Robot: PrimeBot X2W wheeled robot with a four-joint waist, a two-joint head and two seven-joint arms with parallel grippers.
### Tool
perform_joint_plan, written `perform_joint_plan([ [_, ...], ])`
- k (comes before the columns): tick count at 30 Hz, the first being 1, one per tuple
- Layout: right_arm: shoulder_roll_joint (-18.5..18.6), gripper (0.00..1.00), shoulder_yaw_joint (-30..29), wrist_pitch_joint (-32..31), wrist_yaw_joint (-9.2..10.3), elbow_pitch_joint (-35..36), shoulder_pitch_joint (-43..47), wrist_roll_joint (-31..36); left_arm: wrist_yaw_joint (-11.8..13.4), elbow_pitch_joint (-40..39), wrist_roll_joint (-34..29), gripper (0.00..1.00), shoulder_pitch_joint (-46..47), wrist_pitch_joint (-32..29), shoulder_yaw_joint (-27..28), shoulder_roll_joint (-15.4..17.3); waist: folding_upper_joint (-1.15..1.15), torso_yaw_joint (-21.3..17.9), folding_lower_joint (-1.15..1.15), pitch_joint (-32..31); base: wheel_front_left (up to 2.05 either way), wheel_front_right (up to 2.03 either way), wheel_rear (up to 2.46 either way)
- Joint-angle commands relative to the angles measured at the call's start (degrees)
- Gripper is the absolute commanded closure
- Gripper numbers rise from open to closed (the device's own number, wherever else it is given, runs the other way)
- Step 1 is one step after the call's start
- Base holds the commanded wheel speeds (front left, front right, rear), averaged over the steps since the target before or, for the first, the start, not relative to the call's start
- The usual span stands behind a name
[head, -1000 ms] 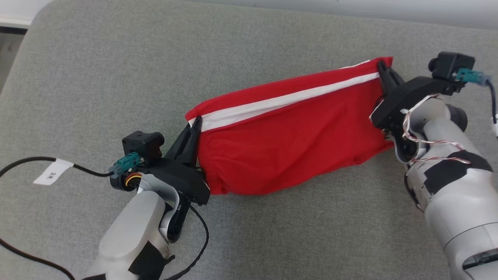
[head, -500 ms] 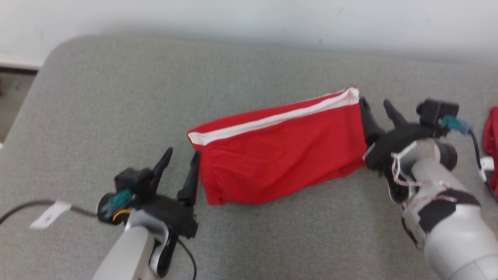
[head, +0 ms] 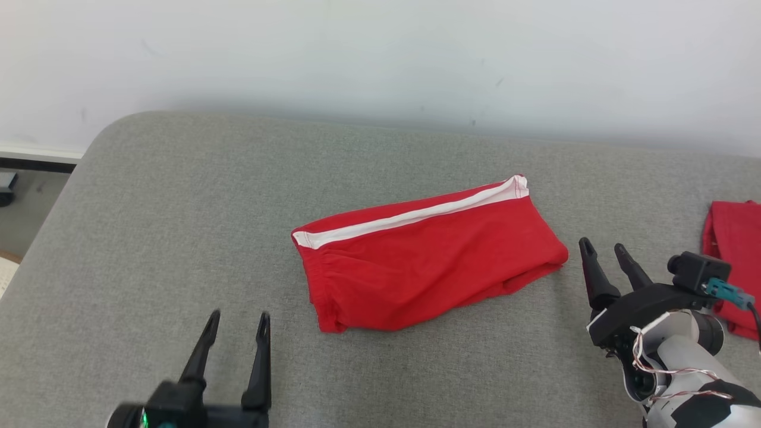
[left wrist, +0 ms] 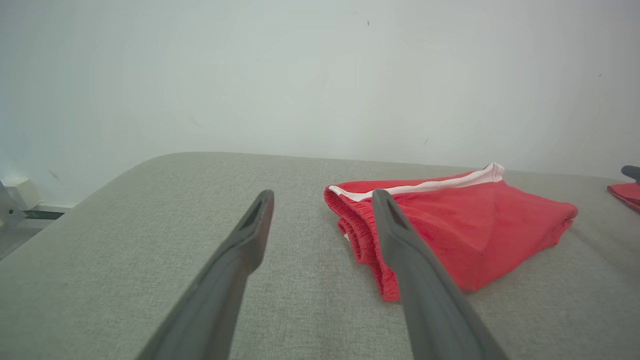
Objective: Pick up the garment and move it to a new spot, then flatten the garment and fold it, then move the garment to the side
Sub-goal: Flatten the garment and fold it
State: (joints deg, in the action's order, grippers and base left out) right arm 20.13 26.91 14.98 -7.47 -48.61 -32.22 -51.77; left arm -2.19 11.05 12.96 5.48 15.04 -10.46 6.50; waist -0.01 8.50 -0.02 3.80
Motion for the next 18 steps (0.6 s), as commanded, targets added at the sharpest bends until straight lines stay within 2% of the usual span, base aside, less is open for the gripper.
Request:
perform_joint_plan([
  [1, 0.15, 0.0, -1.0, 0.24, -0.04, 1.23, 1.06, 0.76, 0.11, -1.09, -1.28, 0.0, -2.15, 0.07, 0.86, -0.52, 0.01, 0.14, 0.02, 0.1, 0.0, 0.0, 0.0],
  [8, -0.87, 0.0, -5.1, 0.18, -0.04, 1.55, 0.4, 5.44, -0.21, -2.4, -4.07, 0.0, -5.53, 0.07, 3.1, -2.55, 0.01, 1.98, 0.02, 1.26, 0.0, 0.0, 0.0],
  [13, -1.63, 0.0, -5.5, 0.19, -0.04, -2.78, -2.39, 8.05, -0.56, -2.39, -4.4, 0.0, -5.05, 0.07, 4.64, -3.21, 0.01, 3.26, 0.02, 1.93, 0.0, 0.0, 0.0],
  [18, -2.91, 0.0, -5.27, 0.19, -0.04, -10.2, -6.65, 10.78, -1.31, -1.47, -4.07, 0.0, -4.25, 0.07, 5.74, -3.51, 0.01, 5.01, 0.02, 2.92, 0.0, 0.0, 0.0],
])
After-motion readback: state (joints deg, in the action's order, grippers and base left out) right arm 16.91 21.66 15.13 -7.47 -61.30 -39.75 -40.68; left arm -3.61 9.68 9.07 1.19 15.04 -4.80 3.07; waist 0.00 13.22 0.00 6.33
